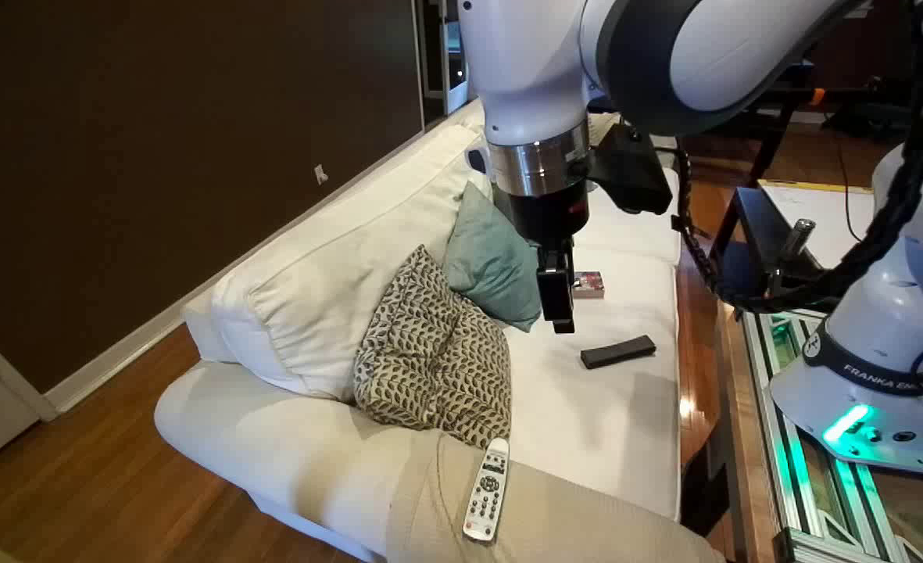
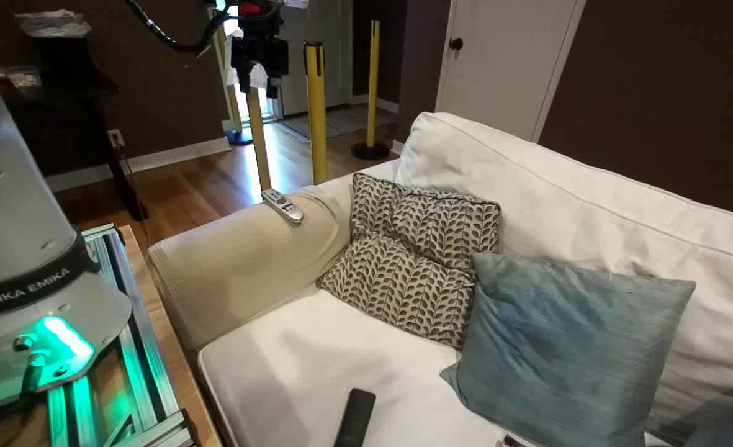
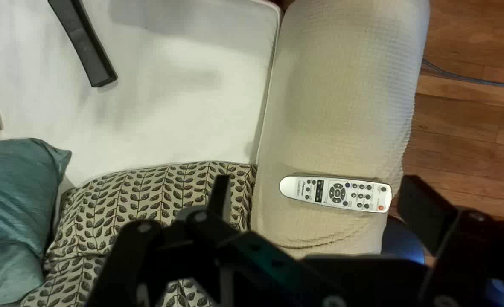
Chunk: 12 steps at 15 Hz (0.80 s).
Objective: Put the grey remote control on the backrest of the sofa.
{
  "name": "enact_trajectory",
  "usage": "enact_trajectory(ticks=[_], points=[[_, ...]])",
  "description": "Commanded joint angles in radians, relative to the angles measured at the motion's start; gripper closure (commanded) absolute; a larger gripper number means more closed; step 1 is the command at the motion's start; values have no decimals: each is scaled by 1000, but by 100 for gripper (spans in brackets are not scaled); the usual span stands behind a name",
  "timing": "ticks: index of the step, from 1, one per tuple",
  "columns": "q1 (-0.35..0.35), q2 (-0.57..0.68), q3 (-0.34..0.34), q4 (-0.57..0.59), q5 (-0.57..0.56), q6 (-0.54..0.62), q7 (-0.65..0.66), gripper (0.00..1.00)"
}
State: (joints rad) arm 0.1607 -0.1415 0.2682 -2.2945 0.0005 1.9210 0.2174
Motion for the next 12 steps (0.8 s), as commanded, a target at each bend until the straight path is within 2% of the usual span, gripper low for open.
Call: enact_trajectory(ticks=[1,6,9,12], points=[[15,1,-15,1,-2,-1,2,0],[15,1,-15,1,-2,-1,2,0],[27,34,-1,55,-116,-23,-83,0],[53,97,12,102,-188,8,-165,0]])
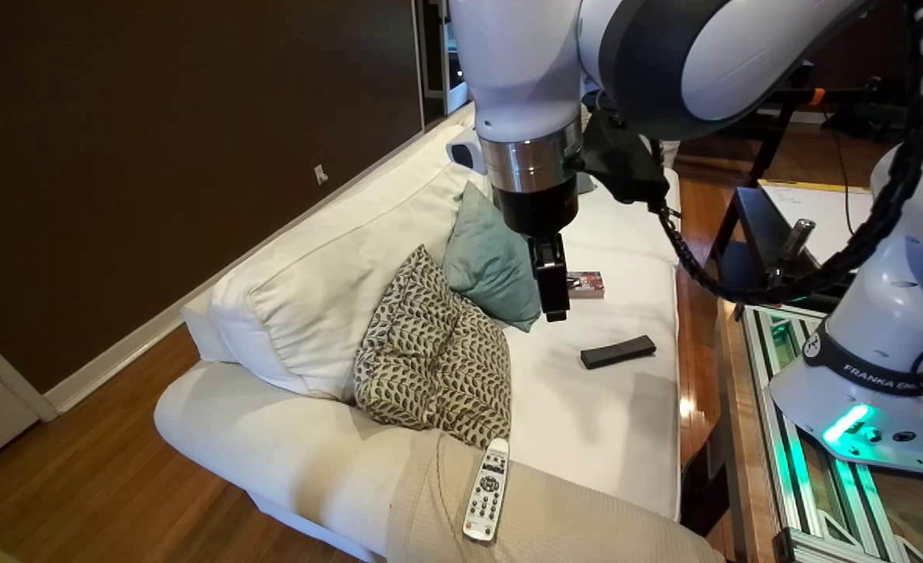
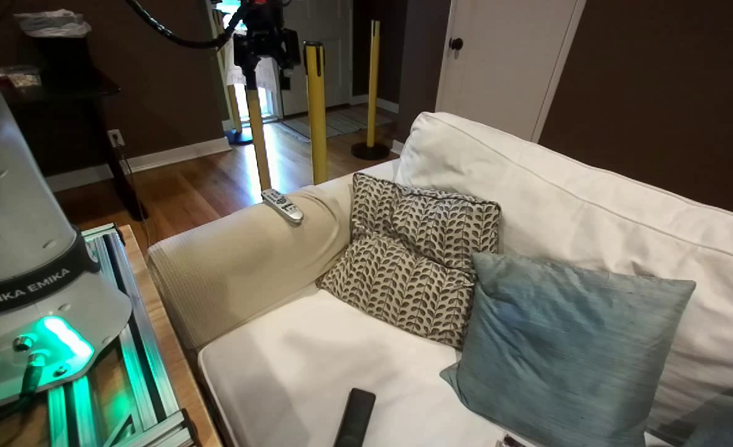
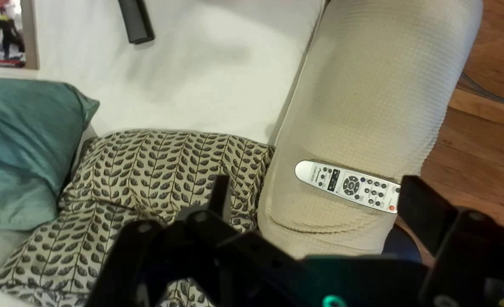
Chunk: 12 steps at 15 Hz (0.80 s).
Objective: Put the grey remote control on the backrest of the sofa.
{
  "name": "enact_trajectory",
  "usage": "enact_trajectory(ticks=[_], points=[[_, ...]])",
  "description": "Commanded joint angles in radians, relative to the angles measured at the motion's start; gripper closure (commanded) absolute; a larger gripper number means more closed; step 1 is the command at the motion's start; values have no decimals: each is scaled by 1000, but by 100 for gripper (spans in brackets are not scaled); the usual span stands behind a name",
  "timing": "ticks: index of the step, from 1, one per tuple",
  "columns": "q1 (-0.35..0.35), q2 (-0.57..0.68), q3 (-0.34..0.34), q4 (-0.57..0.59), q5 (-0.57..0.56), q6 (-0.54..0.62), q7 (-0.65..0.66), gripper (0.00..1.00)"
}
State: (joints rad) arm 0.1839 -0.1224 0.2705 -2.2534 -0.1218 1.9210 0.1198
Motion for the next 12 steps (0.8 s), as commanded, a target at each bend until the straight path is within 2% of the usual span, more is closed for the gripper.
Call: enact_trajectory(ticks=[1,7,12], points=[[40,99,13,76,-84,16,-97,0],[86,219,23,126,-199,105,-289,0],[92,277,22,132,-273,184,-483,0]])
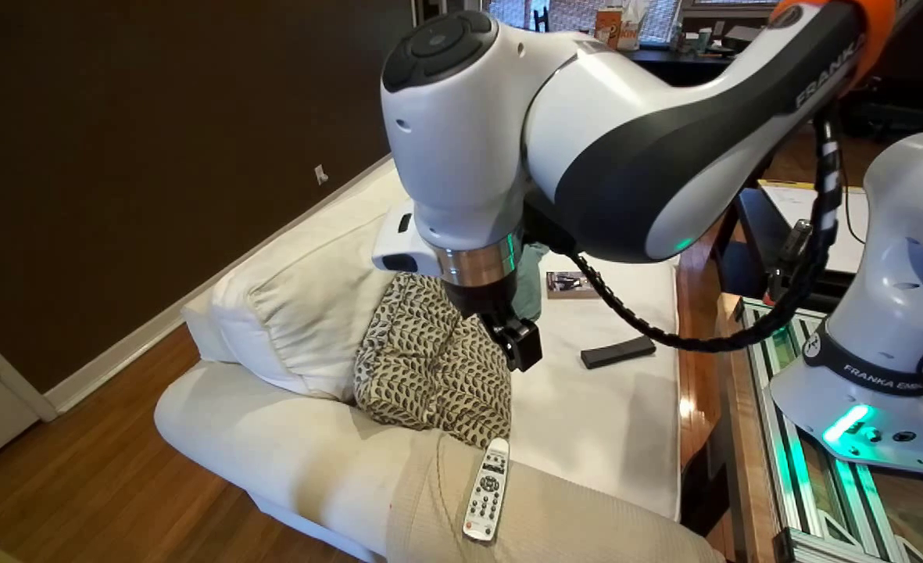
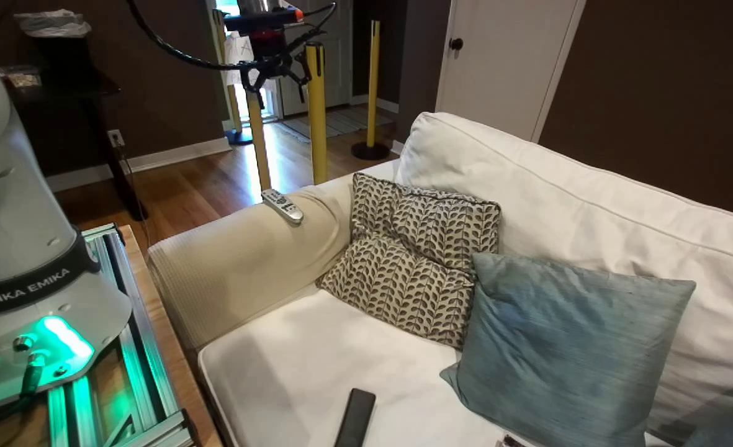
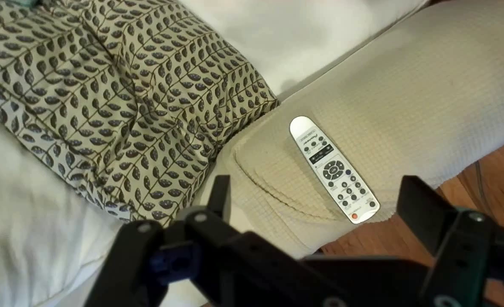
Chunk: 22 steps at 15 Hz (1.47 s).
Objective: Put the grey remote control on the backrest of the sofa.
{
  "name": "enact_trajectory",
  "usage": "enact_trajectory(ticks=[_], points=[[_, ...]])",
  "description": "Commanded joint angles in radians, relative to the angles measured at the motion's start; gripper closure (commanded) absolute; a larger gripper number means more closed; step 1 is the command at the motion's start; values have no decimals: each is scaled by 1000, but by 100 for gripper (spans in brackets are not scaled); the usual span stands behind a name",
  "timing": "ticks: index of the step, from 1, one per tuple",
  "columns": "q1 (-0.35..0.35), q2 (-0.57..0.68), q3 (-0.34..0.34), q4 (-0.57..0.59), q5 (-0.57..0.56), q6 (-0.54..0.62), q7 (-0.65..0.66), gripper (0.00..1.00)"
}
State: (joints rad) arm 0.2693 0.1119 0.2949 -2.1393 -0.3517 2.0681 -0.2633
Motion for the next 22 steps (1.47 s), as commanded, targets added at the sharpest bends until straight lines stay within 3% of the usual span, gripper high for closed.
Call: enact_trajectory(ticks=[1,4,12,22], points=[[6,51,-2,18,-45,51,-133,0],[5,88,-2,18,-51,75,-196,0],[5,86,-3,15,-32,58,-191,0],[-7,196,-33,-69,-154,404,-260,0]])
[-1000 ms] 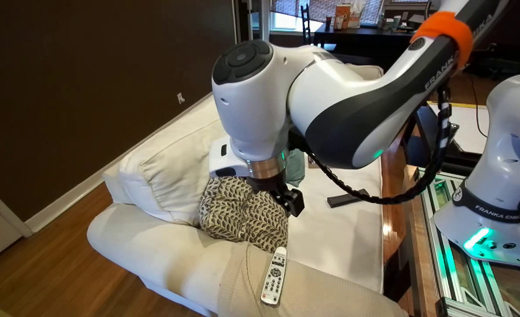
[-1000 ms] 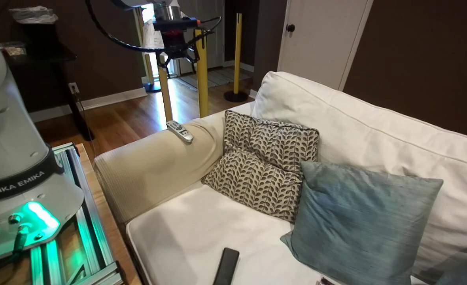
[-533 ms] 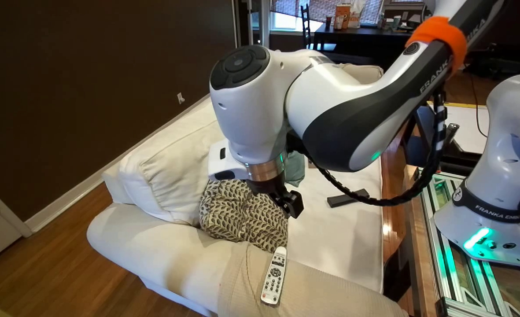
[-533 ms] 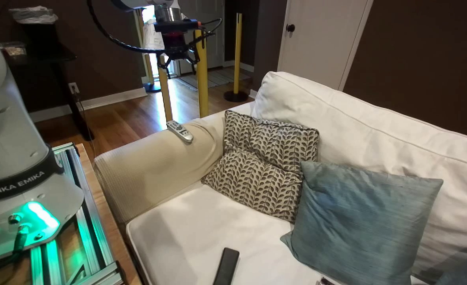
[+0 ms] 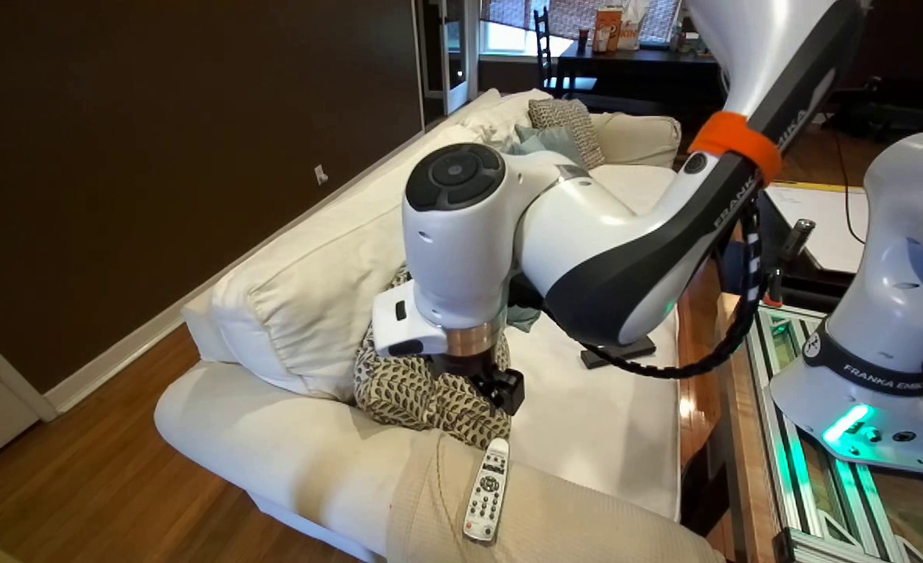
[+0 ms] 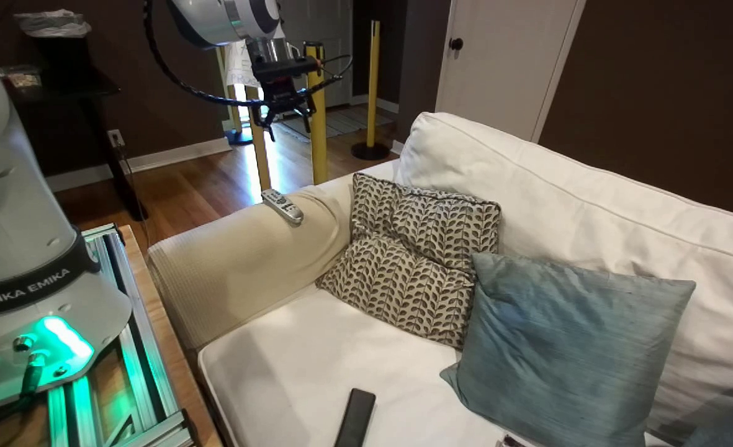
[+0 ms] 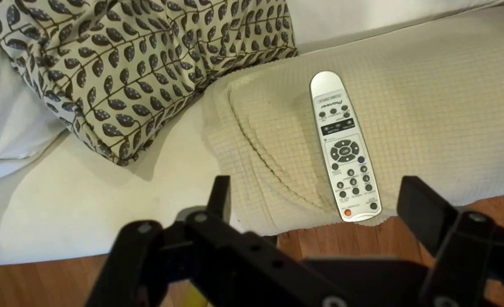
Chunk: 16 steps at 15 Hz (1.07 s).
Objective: Put the grey remote control on the backrest of the sofa.
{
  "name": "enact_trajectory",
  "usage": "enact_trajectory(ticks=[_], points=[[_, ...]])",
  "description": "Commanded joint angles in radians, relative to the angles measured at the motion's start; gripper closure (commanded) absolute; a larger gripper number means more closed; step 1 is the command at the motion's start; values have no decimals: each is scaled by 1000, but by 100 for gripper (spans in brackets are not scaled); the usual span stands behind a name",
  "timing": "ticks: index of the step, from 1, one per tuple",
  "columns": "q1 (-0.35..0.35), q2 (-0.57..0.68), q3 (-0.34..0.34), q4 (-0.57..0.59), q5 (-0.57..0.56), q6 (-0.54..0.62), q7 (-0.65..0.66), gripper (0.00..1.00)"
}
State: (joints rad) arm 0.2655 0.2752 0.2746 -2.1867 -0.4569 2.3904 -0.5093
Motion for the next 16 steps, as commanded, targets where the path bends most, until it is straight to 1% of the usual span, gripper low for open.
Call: enact_trajectory(ticks=[1,3,7,10,16], points=[[-4,47,-14,-25,-52,108,-21,0],[-3,76,-18,-29,-61,147,-23,0],[-5,146,-3,-28,-32,206,-46,0],[0,195,2,-28,-31,234,-48,0],[33,282,-26,-20,-76,288,-16,0]])
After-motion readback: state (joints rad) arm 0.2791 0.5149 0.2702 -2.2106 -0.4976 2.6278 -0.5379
